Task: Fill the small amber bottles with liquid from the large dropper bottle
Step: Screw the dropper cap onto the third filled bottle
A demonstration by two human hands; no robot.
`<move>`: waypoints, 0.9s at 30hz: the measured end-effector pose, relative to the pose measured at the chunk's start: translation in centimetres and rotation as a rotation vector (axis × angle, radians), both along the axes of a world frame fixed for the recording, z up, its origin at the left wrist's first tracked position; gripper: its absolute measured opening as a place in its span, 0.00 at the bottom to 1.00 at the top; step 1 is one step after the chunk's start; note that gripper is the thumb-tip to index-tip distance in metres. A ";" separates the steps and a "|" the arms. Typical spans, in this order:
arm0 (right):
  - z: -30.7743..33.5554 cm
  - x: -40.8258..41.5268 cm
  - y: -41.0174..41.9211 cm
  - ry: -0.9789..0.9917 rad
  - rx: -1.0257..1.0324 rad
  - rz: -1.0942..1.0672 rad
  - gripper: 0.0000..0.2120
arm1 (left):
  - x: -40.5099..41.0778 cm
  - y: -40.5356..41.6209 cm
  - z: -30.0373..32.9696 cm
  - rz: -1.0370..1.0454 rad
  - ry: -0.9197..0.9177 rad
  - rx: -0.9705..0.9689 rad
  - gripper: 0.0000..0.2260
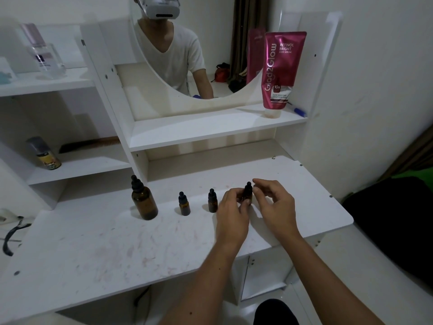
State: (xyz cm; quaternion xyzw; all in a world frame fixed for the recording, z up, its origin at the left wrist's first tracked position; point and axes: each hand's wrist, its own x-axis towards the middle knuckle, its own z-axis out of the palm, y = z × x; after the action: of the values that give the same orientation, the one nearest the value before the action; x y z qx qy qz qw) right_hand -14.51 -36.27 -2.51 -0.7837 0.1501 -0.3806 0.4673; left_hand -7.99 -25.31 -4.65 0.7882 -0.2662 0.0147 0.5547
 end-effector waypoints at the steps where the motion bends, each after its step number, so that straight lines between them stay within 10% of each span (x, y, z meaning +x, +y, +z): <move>1: 0.0 0.1 0.0 0.016 -0.009 0.023 0.13 | 0.0 0.0 0.0 0.000 -0.003 -0.004 0.09; 27: -0.4 0.5 -0.3 0.087 0.083 0.053 0.09 | 0.1 -0.3 0.0 0.017 0.013 0.083 0.09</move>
State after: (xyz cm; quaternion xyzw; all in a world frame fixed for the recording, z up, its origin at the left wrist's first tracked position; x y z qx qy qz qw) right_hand -13.98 -36.55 -2.89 -0.7832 0.1651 -0.3273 0.5022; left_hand -7.92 -25.62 -4.67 0.8127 -0.2564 0.0032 0.5232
